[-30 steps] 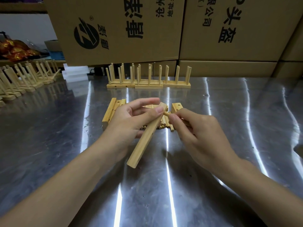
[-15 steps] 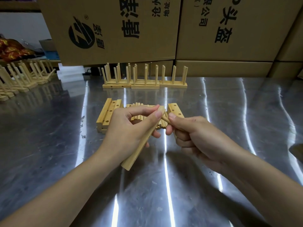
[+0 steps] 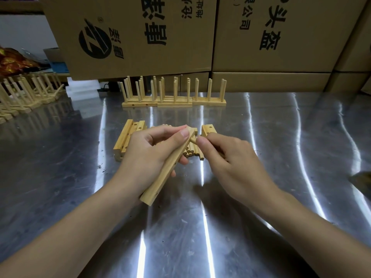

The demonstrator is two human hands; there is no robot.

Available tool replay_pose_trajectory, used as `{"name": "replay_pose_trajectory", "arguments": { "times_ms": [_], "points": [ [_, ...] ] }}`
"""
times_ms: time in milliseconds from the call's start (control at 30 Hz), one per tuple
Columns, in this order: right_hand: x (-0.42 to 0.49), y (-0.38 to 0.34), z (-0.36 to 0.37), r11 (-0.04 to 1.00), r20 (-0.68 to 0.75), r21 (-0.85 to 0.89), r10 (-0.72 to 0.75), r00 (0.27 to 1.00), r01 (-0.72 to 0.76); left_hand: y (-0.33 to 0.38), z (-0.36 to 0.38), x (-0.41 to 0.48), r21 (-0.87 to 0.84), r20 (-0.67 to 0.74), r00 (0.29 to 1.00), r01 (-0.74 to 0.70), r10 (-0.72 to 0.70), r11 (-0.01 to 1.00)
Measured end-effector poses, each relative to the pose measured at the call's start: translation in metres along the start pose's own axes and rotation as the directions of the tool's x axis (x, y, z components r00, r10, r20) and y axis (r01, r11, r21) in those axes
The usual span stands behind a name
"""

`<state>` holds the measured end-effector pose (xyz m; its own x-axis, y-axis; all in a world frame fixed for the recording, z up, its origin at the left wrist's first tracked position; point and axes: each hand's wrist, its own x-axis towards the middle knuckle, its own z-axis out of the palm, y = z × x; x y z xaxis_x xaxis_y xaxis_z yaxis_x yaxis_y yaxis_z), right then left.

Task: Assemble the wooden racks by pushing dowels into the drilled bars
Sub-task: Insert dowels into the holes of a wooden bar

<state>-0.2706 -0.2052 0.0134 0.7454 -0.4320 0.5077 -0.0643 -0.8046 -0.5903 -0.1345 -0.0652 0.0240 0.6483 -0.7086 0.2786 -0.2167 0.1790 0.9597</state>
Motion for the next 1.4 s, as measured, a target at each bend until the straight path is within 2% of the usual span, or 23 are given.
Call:
{"name": "replay_pose_trajectory", "arguments": {
  "times_ms": [267,400,467,533,600,633,767,1033,1100,1200,1333,1400],
  "points": [
    [0.002,-0.001,-0.003,0.981,0.137,0.192,-0.018,0.99,-0.009,0.005,-0.003,-0.001,0.068,0.055,0.993,-0.108,0.104,0.992],
    [0.004,-0.004,-0.004,0.938,0.21,0.33,0.036,0.977,-0.106,0.006,-0.004,0.001,0.076,0.069,0.99,-0.128,0.123,0.989],
    [0.004,-0.007,-0.004,0.861,0.285,0.458,0.095,0.954,-0.223,0.006,-0.005,0.0,0.087,0.085,0.988,-0.137,0.13,0.987],
    [0.003,-0.01,-0.007,0.721,0.403,0.578,0.156,0.902,-0.383,0.006,-0.007,-0.001,0.087,0.095,0.986,-0.145,0.136,0.986],
    [0.004,-0.014,-0.011,0.625,0.497,0.607,0.183,0.848,-0.491,0.006,-0.007,0.0,0.081,0.098,0.986,-0.141,0.133,0.987],
    [0.004,-0.015,-0.013,0.619,0.514,0.598,0.19,0.836,-0.508,0.005,-0.007,0.001,0.076,0.098,0.987,-0.136,0.128,0.988],
    [0.005,-0.016,-0.014,0.792,0.402,0.463,0.212,0.891,-0.398,0.003,-0.005,0.001,0.064,0.081,0.987,-0.145,0.139,0.987],
    [0.002,-0.021,-0.007,0.845,0.345,0.352,0.283,0.895,-0.403,0.01,-0.013,0.002,0.181,0.167,0.966,-0.225,0.195,0.957],
    [0.0,-0.024,-0.003,0.768,0.384,0.458,0.283,0.879,-0.447,0.013,-0.017,0.004,0.168,0.194,0.964,-0.214,0.181,0.962],
    [-0.003,-0.03,-0.006,0.571,0.536,0.596,0.24,0.809,-0.564,0.016,-0.025,0.006,0.157,0.238,0.955,-0.217,0.177,0.963],
    [-0.003,-0.031,-0.01,0.217,0.76,0.594,0.164,0.629,-0.774,0.016,-0.033,0.009,0.158,0.303,0.942,-0.202,0.148,0.967],
    [-0.004,-0.03,-0.007,0.144,0.785,0.584,0.149,0.601,-0.798,0.014,-0.035,0.01,0.155,0.318,0.94,-0.178,0.122,0.972]
  ]
}}
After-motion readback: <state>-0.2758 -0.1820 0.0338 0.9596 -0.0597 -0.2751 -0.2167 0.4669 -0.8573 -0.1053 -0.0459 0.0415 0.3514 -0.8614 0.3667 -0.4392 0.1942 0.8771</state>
